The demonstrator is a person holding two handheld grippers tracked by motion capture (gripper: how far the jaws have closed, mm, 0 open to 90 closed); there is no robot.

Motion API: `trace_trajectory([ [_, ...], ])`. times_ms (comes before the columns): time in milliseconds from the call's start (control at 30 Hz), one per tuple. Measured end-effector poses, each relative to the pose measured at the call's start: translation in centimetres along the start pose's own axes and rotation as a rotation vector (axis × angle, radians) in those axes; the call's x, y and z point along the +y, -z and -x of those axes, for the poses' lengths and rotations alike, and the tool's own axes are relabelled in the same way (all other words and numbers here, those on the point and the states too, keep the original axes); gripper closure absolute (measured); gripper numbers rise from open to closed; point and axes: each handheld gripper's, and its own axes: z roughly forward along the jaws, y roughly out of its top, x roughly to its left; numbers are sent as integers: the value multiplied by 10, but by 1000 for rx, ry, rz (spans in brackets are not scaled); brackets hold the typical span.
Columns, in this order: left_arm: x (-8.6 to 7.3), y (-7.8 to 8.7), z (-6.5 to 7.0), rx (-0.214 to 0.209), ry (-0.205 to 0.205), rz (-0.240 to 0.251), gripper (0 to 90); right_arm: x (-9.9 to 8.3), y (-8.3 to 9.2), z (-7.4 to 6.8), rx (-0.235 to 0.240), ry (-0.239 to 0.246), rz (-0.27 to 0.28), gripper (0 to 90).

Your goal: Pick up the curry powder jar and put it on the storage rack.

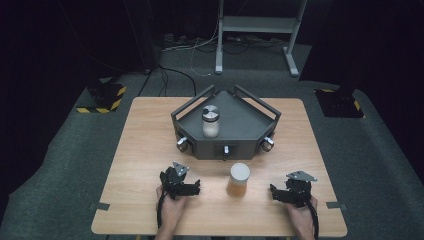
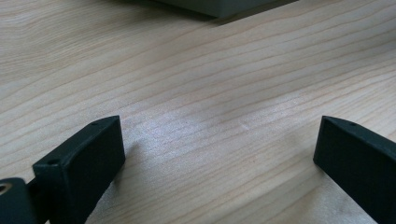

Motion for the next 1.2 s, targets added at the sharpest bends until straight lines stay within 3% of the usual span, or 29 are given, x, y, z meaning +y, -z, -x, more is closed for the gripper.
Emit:
trace_trajectory([
  [133, 0, 0, 0, 0, 0, 0, 20, 1, 2, 1, 32, 36, 17, 91],
  [333, 0, 0, 0, 1, 0, 0, 20, 1, 7, 5, 111, 39, 53, 90],
  [800, 0, 0, 0, 1, 0, 0, 20, 10, 10, 2, 295, 127, 105, 94],
  [1200, 0, 0, 0, -1, 2, 1, 24, 20, 8, -7, 420, 195, 120, 99],
])
